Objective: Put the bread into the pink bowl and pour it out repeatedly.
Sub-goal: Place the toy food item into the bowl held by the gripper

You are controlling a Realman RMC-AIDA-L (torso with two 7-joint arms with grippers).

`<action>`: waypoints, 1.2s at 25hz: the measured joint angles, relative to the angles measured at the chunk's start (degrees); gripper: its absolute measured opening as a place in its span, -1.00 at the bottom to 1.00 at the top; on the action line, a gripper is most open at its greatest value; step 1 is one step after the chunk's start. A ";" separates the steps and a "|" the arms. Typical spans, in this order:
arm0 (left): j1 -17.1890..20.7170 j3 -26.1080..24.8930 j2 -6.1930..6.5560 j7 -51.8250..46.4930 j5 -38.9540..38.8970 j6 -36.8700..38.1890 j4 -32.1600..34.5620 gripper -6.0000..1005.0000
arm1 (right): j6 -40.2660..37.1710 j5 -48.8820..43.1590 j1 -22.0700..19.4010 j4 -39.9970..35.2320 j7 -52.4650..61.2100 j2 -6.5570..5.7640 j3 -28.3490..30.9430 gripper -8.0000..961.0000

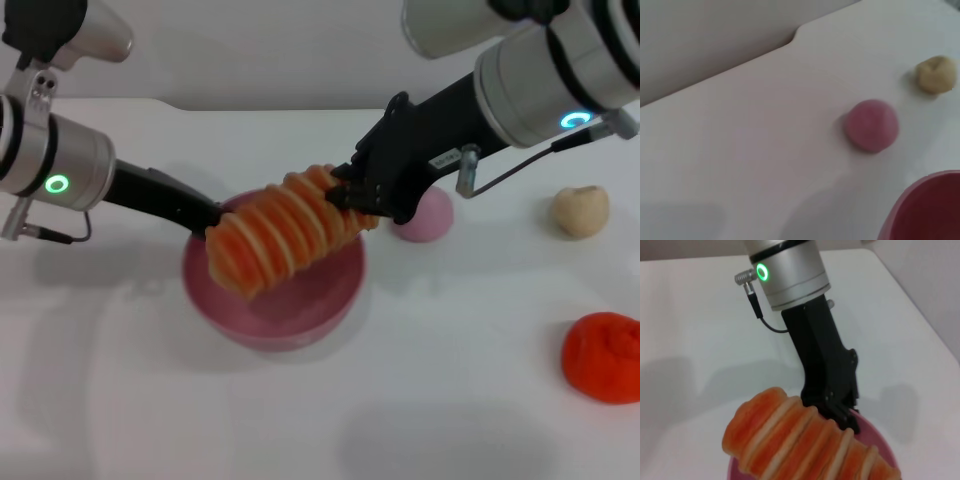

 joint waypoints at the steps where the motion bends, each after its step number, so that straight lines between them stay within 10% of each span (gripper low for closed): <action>1: -0.12 0.19 -0.01 -0.01 -0.38 0.00 -0.01 -0.89 | 0.54 -0.01 0.02 0.56 -0.13 0.02 -0.36 -0.74; 18: -1.25 2.47 0.01 0.35 -1.32 -0.51 -0.27 -0.89 | 8.10 -1.14 1.29 5.88 -1.58 0.11 -8.71 -0.75; 30: -0.71 2.35 0.08 0.62 -1.24 -0.84 -0.53 -0.89 | 8.24 -1.23 1.18 5.03 -1.55 0.12 -8.76 -0.05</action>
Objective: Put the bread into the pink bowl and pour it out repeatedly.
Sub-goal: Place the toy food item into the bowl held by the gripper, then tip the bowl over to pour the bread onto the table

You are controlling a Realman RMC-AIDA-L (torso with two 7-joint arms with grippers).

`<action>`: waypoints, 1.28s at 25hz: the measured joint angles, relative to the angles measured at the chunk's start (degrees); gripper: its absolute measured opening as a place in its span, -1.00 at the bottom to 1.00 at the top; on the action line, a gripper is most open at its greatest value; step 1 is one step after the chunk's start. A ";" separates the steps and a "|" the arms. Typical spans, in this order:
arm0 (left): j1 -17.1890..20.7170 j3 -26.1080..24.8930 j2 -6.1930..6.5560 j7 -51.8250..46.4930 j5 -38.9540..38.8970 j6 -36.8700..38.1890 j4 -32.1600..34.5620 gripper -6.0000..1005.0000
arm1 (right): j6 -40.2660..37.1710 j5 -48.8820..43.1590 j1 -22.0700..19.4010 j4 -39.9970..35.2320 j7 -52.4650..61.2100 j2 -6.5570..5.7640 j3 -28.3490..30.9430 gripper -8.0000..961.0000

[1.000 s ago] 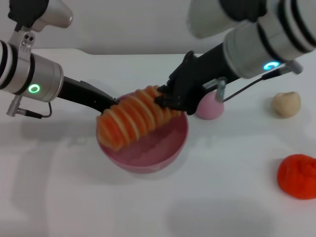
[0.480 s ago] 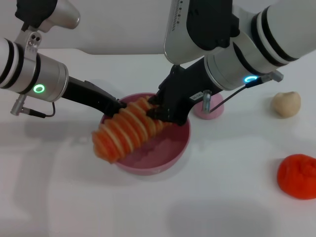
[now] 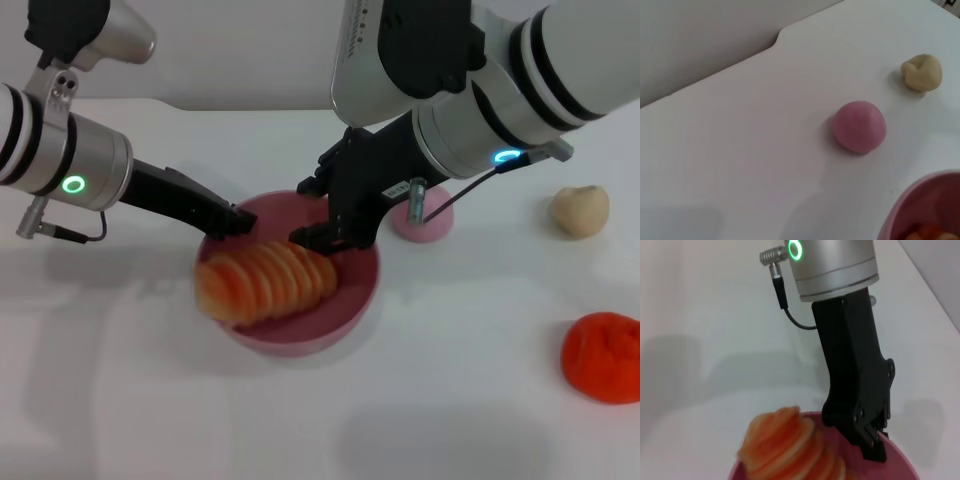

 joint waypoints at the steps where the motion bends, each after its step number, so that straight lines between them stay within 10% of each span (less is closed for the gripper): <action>1: 0.00 0.00 0.00 0.00 0.00 0.00 0.00 -0.89 | -0.05 0.00 -0.04 -0.34 0.06 0.00 0.00 -0.01; 10: 0.36 -0.44 0.24 0.11 0.14 -0.89 -0.53 -0.89 | 4.69 0.30 -5.13 -8.32 0.19 0.36 2.01 0.04; 17: 0.59 -0.05 0.00 0.76 -0.04 -2.79 -0.54 -0.89 | 27.83 6.94 -13.63 -5.99 -4.27 0.86 2.94 0.04; 23: 0.60 1.11 -0.19 1.89 -0.93 -6.31 -2.23 -0.89 | 44.77 37.18 -21.83 1.31 -27.34 0.50 -0.49 0.04; 32: 0.87 4.57 -0.32 5.38 -6.19 -11.46 -4.61 -0.89 | 46.28 80.98 -29.12 8.40 -71.51 0.55 -2.78 0.05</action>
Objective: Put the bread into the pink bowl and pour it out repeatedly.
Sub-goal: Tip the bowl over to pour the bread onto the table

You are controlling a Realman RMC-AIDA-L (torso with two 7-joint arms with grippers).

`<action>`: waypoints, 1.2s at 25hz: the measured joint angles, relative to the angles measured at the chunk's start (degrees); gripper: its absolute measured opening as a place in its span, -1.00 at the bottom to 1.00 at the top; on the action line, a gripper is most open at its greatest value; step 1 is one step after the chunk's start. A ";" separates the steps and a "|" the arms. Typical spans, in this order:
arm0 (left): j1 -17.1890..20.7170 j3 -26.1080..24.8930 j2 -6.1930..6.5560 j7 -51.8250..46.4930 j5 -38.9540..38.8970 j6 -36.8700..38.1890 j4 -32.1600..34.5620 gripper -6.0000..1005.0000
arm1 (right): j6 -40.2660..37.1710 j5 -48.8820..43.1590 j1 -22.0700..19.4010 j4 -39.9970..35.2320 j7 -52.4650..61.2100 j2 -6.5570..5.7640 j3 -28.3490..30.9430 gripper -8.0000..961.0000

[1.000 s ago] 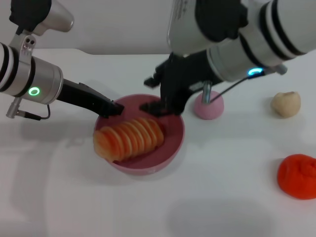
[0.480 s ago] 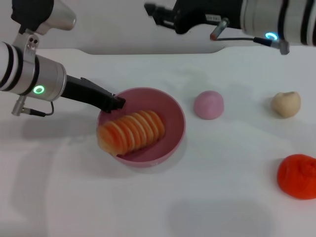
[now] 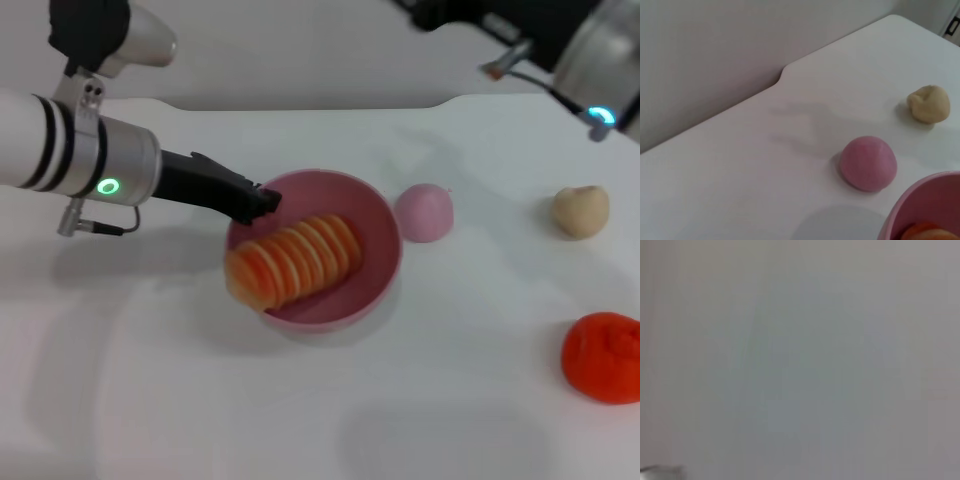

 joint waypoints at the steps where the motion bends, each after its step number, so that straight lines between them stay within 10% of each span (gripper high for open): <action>1: 0.04 0.94 -0.01 0.07 -0.39 -0.63 -0.07 -0.89 | -1.62 6.31 -0.57 1.64 -5.46 -0.04 0.16 0.05; 8: 0.08 4.53 -0.05 0.10 -1.54 -2.99 -0.10 -0.89 | -24.21 40.90 -1.22 19.41 -39.80 -0.12 0.96 0.05; 15: 0.24 4.92 -0.10 3.02 -6.37 -6.65 -0.20 -0.89 | -28.71 58.22 -0.88 29.90 -52.54 -0.12 1.22 0.05; 30: 0.89 32.59 -0.51 16.37 -22.99 -39.57 -0.30 -0.89 | -34.61 62.77 -2.83 41.49 -54.13 -0.03 4.20 0.05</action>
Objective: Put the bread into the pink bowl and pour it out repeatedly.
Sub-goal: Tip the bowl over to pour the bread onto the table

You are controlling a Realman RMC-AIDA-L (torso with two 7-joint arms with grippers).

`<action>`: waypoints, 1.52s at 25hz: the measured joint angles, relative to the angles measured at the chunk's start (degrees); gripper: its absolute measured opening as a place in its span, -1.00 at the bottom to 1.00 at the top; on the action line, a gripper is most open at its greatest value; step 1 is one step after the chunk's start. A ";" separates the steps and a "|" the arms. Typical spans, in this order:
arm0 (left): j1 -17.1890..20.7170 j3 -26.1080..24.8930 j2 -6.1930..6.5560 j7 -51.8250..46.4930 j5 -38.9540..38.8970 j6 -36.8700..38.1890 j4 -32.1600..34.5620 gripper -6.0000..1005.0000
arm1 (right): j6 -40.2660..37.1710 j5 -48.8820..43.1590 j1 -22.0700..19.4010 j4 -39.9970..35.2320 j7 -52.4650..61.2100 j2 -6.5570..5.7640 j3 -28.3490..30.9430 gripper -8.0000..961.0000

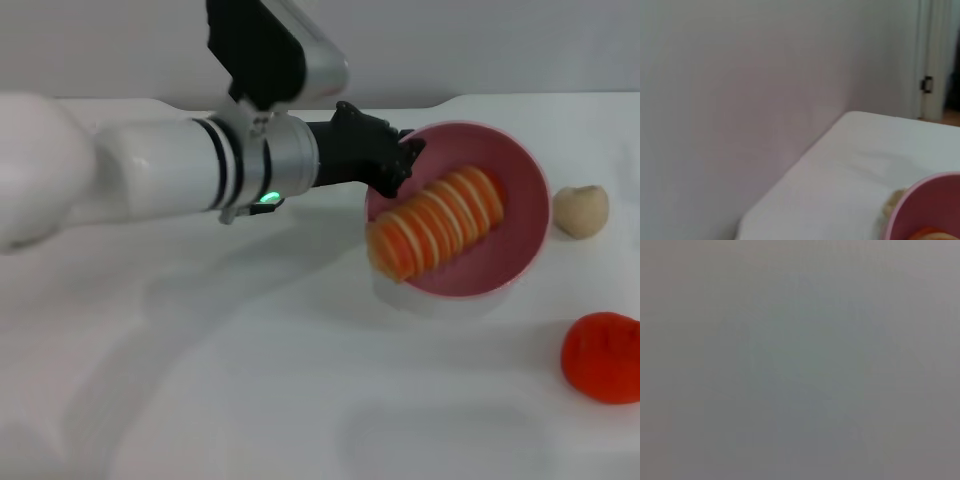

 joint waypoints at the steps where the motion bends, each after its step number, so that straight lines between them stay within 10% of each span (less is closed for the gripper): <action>1: 0.16 1.10 -0.01 0.28 -0.02 -1.79 -0.02 -0.89 | -0.29 0.01 -0.28 0.19 -0.01 0.02 0.01 0.05; 38: 5.90 23.27 -0.02 28.86 0.73 -46.85 0.01 -0.89 | -2.01 0.14 -0.86 1.37 0.49 0.00 -2.25 0.06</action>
